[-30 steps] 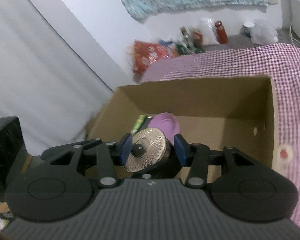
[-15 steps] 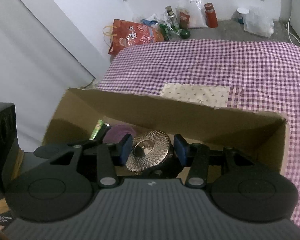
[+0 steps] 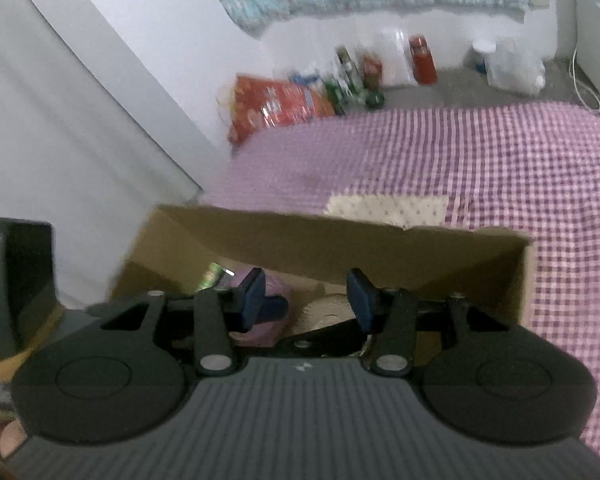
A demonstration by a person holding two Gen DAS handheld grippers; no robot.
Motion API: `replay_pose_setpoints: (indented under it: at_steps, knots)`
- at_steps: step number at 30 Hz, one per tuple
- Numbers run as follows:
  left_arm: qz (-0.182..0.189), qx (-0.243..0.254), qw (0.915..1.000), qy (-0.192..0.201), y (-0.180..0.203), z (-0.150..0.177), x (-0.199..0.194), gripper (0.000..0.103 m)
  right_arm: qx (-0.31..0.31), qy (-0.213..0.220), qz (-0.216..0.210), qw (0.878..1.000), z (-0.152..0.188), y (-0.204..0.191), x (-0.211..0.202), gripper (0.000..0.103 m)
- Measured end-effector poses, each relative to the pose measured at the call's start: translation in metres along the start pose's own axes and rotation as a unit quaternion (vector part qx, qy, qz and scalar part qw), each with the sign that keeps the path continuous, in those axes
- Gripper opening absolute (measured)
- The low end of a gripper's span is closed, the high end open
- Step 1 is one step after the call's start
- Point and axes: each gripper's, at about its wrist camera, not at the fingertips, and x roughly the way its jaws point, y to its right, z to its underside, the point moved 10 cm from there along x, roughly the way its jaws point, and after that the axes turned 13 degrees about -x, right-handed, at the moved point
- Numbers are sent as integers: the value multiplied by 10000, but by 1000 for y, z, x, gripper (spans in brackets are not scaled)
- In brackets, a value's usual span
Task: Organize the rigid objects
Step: 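Lower the jar into the box and open the right gripper, then withdraw the right gripper toward the white charger and bottles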
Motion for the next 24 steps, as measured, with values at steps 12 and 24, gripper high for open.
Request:
replay_pose_setpoints:
  at_steps: [12,24]
  knots:
    - [774,397,9934,743,-13,64,-135,90,-3,1537,-153,9880,57,-56,-165,45]
    - [433,905,9896,1027,-79,178,-162,92,466,1285,-351,9900,178,-92,-163,46]
